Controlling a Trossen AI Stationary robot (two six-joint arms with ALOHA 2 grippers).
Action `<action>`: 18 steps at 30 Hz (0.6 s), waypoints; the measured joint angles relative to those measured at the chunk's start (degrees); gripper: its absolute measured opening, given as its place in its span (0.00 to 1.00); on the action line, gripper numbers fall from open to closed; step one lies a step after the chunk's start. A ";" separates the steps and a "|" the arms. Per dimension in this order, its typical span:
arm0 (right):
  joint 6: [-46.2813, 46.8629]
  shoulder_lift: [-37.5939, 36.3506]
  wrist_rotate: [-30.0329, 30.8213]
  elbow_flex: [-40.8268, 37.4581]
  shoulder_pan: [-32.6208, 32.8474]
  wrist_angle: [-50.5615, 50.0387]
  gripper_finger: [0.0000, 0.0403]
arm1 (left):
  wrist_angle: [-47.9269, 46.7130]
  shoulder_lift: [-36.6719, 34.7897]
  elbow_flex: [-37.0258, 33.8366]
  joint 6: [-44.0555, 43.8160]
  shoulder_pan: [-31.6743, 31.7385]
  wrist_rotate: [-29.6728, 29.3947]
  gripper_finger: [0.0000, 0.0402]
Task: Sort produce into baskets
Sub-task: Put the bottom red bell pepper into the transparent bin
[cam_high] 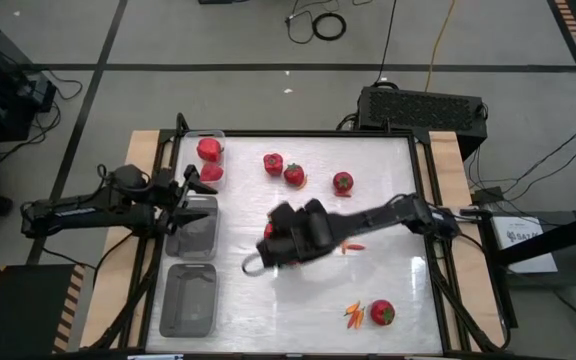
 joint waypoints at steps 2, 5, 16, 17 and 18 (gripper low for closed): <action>-0.52 -0.04 -2.78 0.04 -2.59 2.05 0.61 | 0.10 0.36 0.00 0.02 -0.08 -0.33 0.77; -1.53 0.25 -10.93 0.02 -6.41 2.60 0.71 | -0.47 0.40 0.00 0.74 -0.08 -0.62 0.77; -3.04 4.29 -23.51 -0.23 -12.71 7.90 0.92 | -2.85 0.40 0.00 3.15 -0.03 -5.21 0.77; -3.33 4.66 -23.64 -0.28 -12.91 8.27 0.92 | -2.77 0.40 0.00 3.33 -0.03 -5.30 0.77; -3.97 4.89 -23.71 -0.30 -13.00 8.36 0.92 | -2.78 0.40 0.00 4.12 -0.03 -5.53 0.77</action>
